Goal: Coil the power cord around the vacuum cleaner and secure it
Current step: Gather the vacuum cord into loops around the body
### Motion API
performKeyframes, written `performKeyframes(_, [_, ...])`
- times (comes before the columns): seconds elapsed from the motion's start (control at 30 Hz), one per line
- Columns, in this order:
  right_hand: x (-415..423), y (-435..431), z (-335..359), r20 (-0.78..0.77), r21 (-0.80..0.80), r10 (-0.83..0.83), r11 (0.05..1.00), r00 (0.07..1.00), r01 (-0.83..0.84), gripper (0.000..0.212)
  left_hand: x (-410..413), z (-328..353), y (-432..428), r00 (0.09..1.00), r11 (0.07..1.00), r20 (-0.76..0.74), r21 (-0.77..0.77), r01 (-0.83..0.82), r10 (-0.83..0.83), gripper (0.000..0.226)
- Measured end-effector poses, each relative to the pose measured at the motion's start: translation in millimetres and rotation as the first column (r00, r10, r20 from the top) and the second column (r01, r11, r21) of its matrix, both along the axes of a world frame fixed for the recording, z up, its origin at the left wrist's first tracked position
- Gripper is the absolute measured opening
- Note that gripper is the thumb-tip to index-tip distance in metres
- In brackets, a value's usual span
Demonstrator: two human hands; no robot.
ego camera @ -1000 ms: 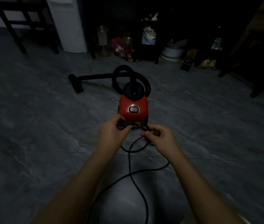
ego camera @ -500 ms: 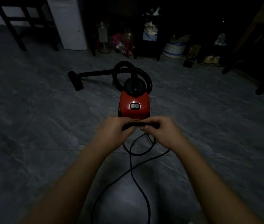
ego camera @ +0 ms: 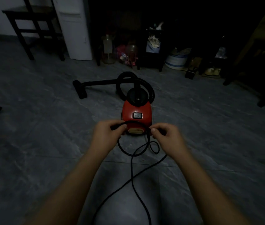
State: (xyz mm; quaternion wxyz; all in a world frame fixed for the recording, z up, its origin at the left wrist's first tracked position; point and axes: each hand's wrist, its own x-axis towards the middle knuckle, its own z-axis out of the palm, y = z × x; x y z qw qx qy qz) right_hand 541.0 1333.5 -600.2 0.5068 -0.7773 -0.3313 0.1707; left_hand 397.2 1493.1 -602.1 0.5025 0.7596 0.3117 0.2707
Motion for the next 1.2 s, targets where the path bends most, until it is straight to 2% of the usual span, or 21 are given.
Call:
performKeyframes(0.1, [1.1, 0.7, 0.1, 0.004, -0.002, -0.008, 1.0, 1.0, 0.008, 0.019, -0.2, -3.1, 1.0, 0.996, 0.982, -0.078, 0.182, 0.048, -0.034, 0.02])
performKeyframes(0.23, [4.3, 0.0, -2.1, 0.016, -0.037, 0.027, 0.999, 1.0, -0.026, 0.017, -2.9, -2.2, -0.2, 0.984, 0.935, -0.159, 0.332, 0.128, -0.079, 0.03])
performKeyframes(0.33, [1.1, -0.1, -1.0, 0.042, -0.092, 0.064, 0.994, 0.997, -0.06, 0.011, -0.2, -3.7, -2.7, 0.964, 0.916, -0.234, 0.345, 0.204, -0.127, 0.027])
performKeyframes(0.43, [0.3, 0.1, -0.7, 0.038, -0.065, 0.029, 0.998, 0.999, -0.026, 0.011, 6.0, -1.4, -7.0, 0.975, 0.927, -0.191, 0.334, 0.171, -0.111, 0.017])
performKeyframes(0.53, [2.9, -0.2, -1.8, 0.007, 0.011, -0.02, 1.0, 1.0, 0.02, 0.011, 9.8, -2.5, -9.8, 0.993, 0.965, -0.098, 0.245, 0.09, -0.068, 0.017])
performKeyframes(0.67, [3.2, -1.6, -4.1, -0.029, 0.036, -0.025, 0.999, 0.999, 0.026, 0.017, 13.1, -7.3, -9.9, 1.0, 1.0, -0.005, -0.012, 0.014, -0.014, 0.017])
performKeyframes(0.77, [2.3, -2.0, -4.1, -0.089, 0.089, -0.025, 0.995, 0.996, 0.033, 0.024, 13.8, -3.4, -9.7, 0.993, 0.975, 0.091, -0.215, -0.059, 0.08, 0.012])
performKeyframes(0.87, [0.7, -1.3, -4.1, -0.167, 0.146, -0.021, 0.988, 0.986, 0.046, 0.025, 14.7, 4.2, -13.3, 0.968, 0.931, 0.191, -0.355, -0.084, 0.16, 0.01])
performKeyframes(1.0, [-3.8, 0.3, -5.9, -0.147, 0.186, -0.035, 0.981, 0.989, 0.063, 0.02, 14.4, 9.3, -20.3, 0.943, 0.878, 0.24, -0.468, -0.098, 0.233, 0.01])
performKeyframes(1.1, [-5.9, 1.8, -1.8, -0.232, 0.252, -0.028, 0.964, 0.972, 0.088, 0.022, 15.1, 9.9, -24.9, 0.937, 0.84, 0.253, -0.538, -0.072, 0.242, 0.012])
performKeyframes(1.2, [-3.2, 1.4, 0.2, -0.275, 0.26, -0.047, 0.958, 0.96, 0.121, 0.02, 15.2, 7.3, -24.5, 0.96, 0.884, 0.201, -0.461, -0.082, 0.194, 0.008])
